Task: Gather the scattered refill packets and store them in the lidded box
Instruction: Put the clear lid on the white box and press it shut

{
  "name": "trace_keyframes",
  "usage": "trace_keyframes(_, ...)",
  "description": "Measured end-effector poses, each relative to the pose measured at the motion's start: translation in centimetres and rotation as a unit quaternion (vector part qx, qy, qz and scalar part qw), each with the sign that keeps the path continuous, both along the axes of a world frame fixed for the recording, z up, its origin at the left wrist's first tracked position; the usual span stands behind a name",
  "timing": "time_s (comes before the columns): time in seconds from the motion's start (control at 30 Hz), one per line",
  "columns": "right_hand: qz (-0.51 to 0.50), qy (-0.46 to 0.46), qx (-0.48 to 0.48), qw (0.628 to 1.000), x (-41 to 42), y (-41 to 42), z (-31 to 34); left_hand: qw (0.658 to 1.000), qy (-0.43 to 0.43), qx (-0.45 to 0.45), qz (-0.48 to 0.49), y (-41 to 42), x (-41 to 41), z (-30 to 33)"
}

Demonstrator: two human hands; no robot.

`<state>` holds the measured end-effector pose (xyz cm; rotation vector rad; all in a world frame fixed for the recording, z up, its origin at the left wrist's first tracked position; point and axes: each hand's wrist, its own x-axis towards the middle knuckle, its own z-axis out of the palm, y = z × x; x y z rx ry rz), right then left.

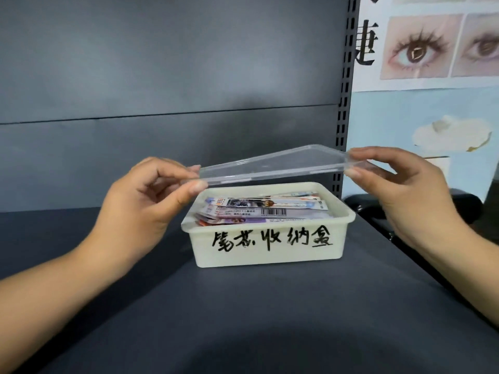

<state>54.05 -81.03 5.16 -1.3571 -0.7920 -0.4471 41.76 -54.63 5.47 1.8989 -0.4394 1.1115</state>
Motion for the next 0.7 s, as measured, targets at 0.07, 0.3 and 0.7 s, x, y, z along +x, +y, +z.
trace_keyframes(0.07,0.017,-0.031,-0.009,0.999,-0.7,-0.4,-0.8,0.997,0.000,0.081,0.006,1.2,-0.6,-0.5)
trace_keyframes(0.3,0.083,0.017,-0.047,0.995,-0.7,-0.8,-2.5,0.974,0.037,0.214,0.068,2.2,-0.5,-2.0)
trace_keyframes(0.7,0.062,-0.020,-0.118,0.991,-1.5,-1.3,-2.8,0.962,0.039,0.264,0.059,3.3,-0.5,-2.5)
